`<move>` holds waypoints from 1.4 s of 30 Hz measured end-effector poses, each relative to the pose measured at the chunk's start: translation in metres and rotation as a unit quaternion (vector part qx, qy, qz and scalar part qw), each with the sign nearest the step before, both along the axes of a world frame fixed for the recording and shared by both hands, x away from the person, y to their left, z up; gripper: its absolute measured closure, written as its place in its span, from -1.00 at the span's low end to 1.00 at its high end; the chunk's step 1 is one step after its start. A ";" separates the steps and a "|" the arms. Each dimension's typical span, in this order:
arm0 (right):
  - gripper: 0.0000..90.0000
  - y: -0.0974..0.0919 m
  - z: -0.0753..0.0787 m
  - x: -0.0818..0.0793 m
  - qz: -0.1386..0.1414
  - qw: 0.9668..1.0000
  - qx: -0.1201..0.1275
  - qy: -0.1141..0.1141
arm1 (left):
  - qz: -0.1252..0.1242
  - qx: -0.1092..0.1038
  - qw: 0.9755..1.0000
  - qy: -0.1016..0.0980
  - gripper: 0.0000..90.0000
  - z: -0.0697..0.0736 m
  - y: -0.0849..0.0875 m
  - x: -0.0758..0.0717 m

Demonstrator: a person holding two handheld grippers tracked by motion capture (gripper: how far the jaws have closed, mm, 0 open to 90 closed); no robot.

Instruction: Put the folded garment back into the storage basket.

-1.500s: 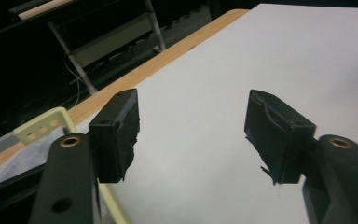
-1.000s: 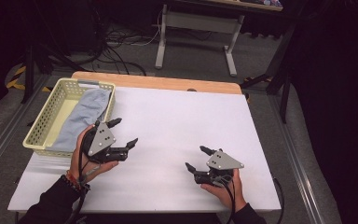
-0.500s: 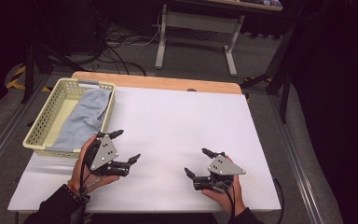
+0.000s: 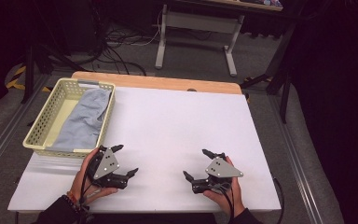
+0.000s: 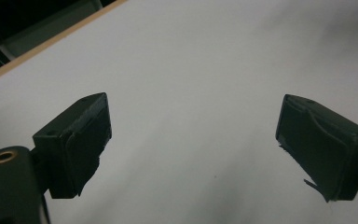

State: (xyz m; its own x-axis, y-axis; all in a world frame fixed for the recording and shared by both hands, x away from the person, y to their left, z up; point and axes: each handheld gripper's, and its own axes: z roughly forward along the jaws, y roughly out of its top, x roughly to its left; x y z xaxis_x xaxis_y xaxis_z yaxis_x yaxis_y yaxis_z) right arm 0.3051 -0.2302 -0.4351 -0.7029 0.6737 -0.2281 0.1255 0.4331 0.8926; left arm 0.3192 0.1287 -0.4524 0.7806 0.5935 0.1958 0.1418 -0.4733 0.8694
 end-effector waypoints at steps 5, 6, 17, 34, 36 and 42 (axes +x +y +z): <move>-0.88 -0.001 -0.001 0.002 0.001 1.000 0.000 0.002 | -0.006 0.000 1.000 0.001 -0.77 -0.003 -0.001 0.001; -0.88 -0.001 -0.001 0.002 0.002 1.000 -0.001 0.003 | -0.006 0.002 1.000 0.001 -0.77 -0.003 -0.002 0.001; -0.87 0.002 -0.003 0.003 0.001 1.000 -0.012 0.006 | -0.013 -0.005 1.000 0.006 -0.78 -0.003 -0.003 0.001; -0.86 0.000 -0.005 0.007 -0.003 1.000 -0.013 0.009 | -0.014 0.002 1.000 0.014 -0.79 -0.005 -0.004 0.003; -0.86 0.001 -0.005 0.008 -0.004 1.000 -0.016 0.009 | -0.013 0.003 1.000 0.015 -0.80 -0.005 -0.005 0.003; -0.85 0.001 -0.006 0.007 -0.002 1.000 -0.020 0.011 | -0.015 0.004 1.000 0.015 -0.80 -0.006 -0.006 0.003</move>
State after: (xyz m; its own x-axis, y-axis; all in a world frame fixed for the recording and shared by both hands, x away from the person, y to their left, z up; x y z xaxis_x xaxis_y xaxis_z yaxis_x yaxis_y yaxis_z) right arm 0.3125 -0.2293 -0.4415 -0.7056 0.6669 -0.2394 0.1472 0.4685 0.8711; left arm 0.3225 0.1226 -0.4582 0.8039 0.5682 0.1758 0.1540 -0.4844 0.8612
